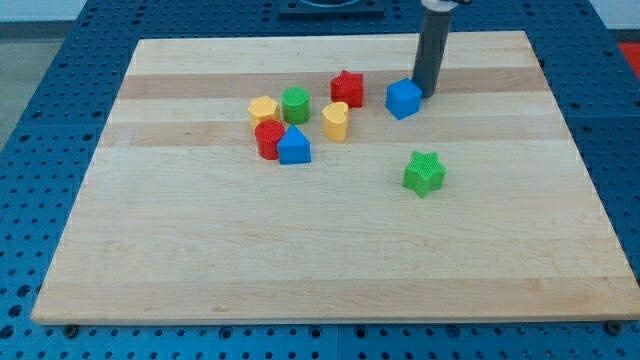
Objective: Slide the blue cube closer to the yellow heart
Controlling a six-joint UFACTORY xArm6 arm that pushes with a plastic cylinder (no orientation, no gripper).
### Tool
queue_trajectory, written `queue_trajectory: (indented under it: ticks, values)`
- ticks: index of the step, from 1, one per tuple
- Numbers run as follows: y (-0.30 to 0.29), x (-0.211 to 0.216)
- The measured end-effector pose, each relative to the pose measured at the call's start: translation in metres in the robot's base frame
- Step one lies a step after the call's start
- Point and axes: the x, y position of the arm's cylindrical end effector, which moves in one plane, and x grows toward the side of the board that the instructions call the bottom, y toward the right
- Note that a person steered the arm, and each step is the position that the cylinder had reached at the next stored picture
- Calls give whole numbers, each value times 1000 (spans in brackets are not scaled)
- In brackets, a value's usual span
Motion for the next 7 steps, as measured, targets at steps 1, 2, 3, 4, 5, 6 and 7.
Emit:
queue_trajectory:
  ticks: [1, 2, 3, 4, 5, 6, 7]
  values:
    - [-10, 17]
    - [-1, 25]
    - [-12, 34]
    - [-41, 45]
    - [-48, 46]
    - [-39, 46]
    - [12, 46]
